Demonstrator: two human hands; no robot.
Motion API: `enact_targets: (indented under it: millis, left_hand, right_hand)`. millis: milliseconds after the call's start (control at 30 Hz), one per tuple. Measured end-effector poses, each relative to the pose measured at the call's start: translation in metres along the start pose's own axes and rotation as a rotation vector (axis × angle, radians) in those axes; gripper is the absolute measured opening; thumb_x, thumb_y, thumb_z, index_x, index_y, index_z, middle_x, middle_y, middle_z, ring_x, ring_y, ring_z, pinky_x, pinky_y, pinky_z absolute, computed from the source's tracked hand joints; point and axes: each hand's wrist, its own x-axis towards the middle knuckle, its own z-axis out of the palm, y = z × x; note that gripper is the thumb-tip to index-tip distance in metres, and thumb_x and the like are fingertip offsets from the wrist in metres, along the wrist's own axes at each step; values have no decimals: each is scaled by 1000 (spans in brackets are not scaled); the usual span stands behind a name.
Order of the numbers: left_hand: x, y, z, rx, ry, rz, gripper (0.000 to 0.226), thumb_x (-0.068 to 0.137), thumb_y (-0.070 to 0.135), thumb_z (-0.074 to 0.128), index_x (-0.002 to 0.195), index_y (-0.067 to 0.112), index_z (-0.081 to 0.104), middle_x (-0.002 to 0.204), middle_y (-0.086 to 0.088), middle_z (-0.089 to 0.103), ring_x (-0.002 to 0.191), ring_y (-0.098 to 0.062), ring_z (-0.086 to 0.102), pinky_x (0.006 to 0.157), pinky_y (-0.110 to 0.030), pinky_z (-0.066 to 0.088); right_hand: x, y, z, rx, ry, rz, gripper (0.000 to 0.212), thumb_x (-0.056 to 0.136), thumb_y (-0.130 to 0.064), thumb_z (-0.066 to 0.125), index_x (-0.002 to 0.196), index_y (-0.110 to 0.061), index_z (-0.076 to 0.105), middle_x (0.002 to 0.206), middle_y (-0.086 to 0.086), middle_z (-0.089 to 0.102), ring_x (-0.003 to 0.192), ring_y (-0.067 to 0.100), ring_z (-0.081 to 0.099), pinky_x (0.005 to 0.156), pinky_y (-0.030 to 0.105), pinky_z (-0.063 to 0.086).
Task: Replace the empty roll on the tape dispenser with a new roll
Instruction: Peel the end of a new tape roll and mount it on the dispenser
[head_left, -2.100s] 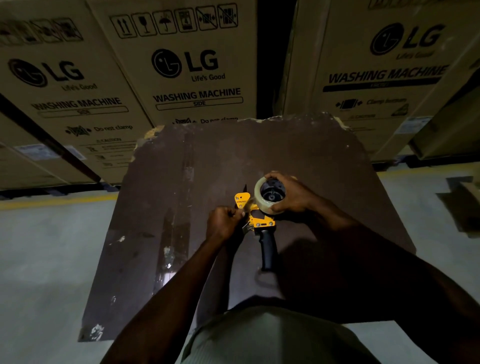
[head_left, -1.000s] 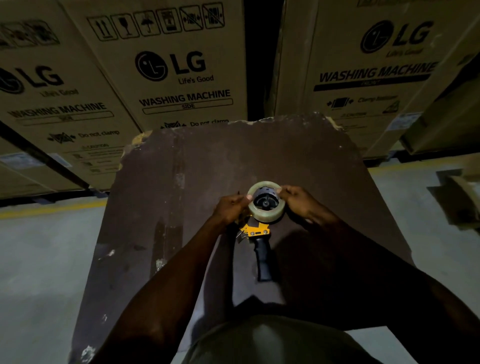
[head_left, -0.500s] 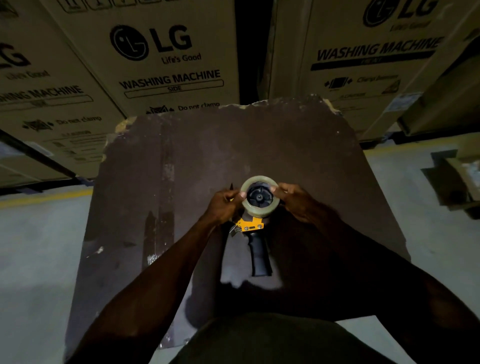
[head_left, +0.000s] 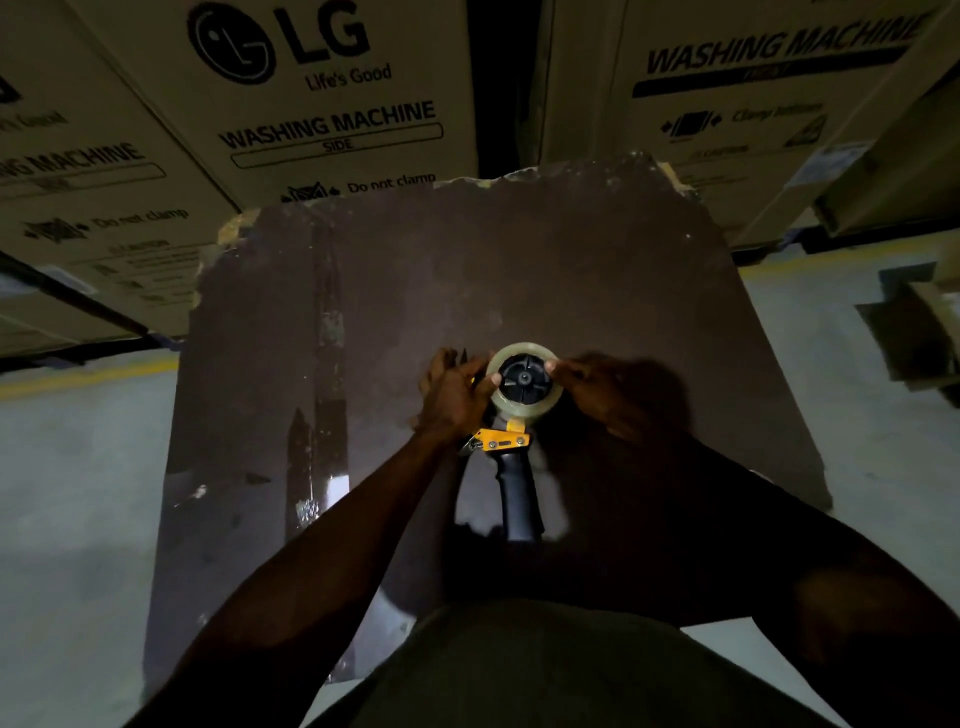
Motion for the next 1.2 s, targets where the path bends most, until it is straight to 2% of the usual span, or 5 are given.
enact_targets:
  millis: [233, 400, 567, 767, 1200]
  left_hand:
    - [-16, 8, -14, -210, -22, -11, 62, 80, 71, 58, 134, 40, 57, 134, -12, 56, 127, -24, 51, 111, -45, 41]
    - [-42, 8, -44, -237, 64, 35, 81, 76, 62, 66, 147, 29, 45, 138, -7, 50, 130, -23, 48, 107, -41, 43]
    - [-70, -15, -58, -289, 208, -52, 78, 75, 57, 75, 141, 25, 47, 143, -3, 51, 125, -14, 52, 101, -36, 47]
    - [-93, -21, -49, -247, 211, -129, 48, 62, 64, 77, 75, 20, 61, 71, 8, 68, 68, -8, 65, 65, -31, 51]
    - [-84, -14, -34, -80, 50, -141, 49, 69, 68, 65, 68, 21, 78, 61, 4, 72, 58, -10, 67, 61, -31, 54]
  right_hand:
    - [0, 8, 8, 221, -25, -49, 34, 86, -58, 63, 93, -29, 78, 102, 6, 78, 99, 16, 70, 101, 50, 53]
    - [-25, -24, 11, 284, 36, -66, 16, 101, -17, 57, 106, -9, 70, 93, 7, 70, 78, 2, 65, 78, 21, 52]
    - [-32, -28, 12, 303, 41, -45, 15, 100, -18, 58, 103, -12, 71, 99, 10, 70, 85, 14, 63, 86, 31, 51]
    - [-24, -18, 12, 190, 59, -38, 24, 95, -37, 63, 96, -17, 76, 104, 14, 76, 99, 26, 70, 101, 48, 52]
    - [-29, -25, 15, 213, 73, -91, 20, 100, -24, 57, 105, -12, 72, 94, 4, 72, 87, 14, 65, 86, 31, 52]
